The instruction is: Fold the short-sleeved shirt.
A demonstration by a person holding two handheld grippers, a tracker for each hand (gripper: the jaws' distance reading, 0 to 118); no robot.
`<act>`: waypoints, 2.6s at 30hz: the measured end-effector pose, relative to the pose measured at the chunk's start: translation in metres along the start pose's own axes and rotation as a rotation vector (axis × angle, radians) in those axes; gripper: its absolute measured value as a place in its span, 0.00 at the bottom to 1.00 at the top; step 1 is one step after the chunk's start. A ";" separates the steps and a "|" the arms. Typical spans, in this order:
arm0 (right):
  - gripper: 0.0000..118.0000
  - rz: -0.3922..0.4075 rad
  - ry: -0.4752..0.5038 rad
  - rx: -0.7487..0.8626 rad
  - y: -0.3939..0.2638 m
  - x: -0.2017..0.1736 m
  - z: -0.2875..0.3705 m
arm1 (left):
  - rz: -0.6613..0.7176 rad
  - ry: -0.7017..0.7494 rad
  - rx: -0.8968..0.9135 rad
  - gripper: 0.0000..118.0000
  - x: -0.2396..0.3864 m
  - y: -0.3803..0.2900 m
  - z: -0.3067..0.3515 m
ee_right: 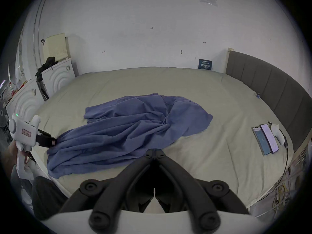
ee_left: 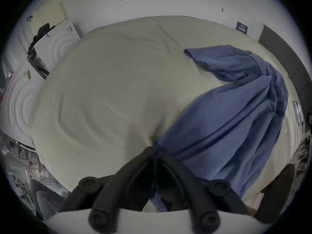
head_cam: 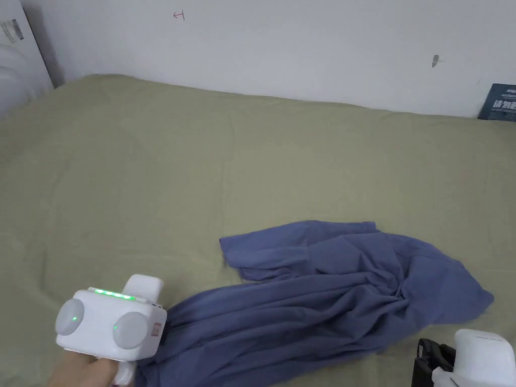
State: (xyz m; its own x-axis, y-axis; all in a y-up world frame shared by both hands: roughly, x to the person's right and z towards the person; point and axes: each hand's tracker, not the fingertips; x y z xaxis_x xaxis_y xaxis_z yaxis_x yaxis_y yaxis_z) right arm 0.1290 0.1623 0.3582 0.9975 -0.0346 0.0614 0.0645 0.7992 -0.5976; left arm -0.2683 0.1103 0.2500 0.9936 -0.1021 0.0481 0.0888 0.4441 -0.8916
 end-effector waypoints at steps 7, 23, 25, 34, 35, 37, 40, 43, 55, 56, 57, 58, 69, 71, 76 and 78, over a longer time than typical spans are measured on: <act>0.00 -0.026 -0.071 -0.031 0.024 0.055 -0.035 | 0.077 -0.076 -0.002 0.03 -0.016 0.001 0.001; 0.92 -0.047 -0.136 -0.308 0.092 0.181 -0.211 | 0.102 -0.096 -0.003 0.03 -0.006 0.006 0.000; 0.87 -0.023 -0.122 -0.303 0.092 0.178 -0.214 | 0.095 -0.095 -0.004 0.03 -0.006 0.007 -0.001; 0.21 0.099 -0.114 -0.300 0.085 0.154 -0.209 | 0.081 -0.088 -0.014 0.03 -0.006 0.010 -0.003; 0.03 0.128 -0.142 -0.273 0.087 0.148 -0.203 | 0.080 -0.092 -0.018 0.03 -0.007 0.011 -0.002; 0.03 0.114 -0.132 -0.279 0.099 0.146 -0.180 | 0.089 -0.108 -0.024 0.03 -0.013 0.015 0.004; 0.03 0.117 -0.137 -0.197 0.120 0.149 -0.147 | 0.120 -0.144 0.008 0.03 -0.025 0.020 0.025; 0.03 0.097 -0.142 -0.127 0.148 0.157 -0.111 | 0.154 -0.130 0.124 0.03 -0.044 0.038 0.063; 0.03 0.118 -0.216 0.131 0.247 0.152 0.032 | 0.089 0.007 0.460 0.03 -0.075 0.152 0.213; 0.03 0.125 -0.220 0.135 0.255 0.156 0.034 | 0.090 0.020 0.471 0.03 -0.074 0.161 0.220; 0.03 0.136 -0.232 0.143 0.263 0.155 0.039 | 0.090 0.027 0.488 0.03 -0.073 0.169 0.226; 0.03 0.147 -0.248 0.156 0.271 0.153 0.044 | 0.091 0.032 0.503 0.03 -0.073 0.178 0.232; 0.03 0.137 -0.319 0.258 0.387 0.157 0.032 | 0.111 0.132 0.632 0.03 -0.050 0.296 0.258; 0.03 0.120 -0.331 0.267 0.408 0.159 0.020 | 0.116 0.148 0.639 0.03 -0.045 0.318 0.254; 0.03 0.095 -0.361 0.280 0.441 0.160 -0.019 | 0.109 0.191 0.645 0.03 -0.033 0.364 0.229; 0.03 0.092 -0.369 0.280 0.447 0.159 -0.037 | 0.104 0.203 0.651 0.03 -0.028 0.378 0.216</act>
State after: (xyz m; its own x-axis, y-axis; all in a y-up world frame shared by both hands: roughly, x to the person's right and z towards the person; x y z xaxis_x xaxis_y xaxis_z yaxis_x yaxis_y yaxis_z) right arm 0.3180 0.4921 0.0709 0.9187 0.2191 0.3286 -0.0846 0.9219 -0.3781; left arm -0.2476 0.4732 0.0092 0.9721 -0.1667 -0.1653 0.0806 0.8983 -0.4318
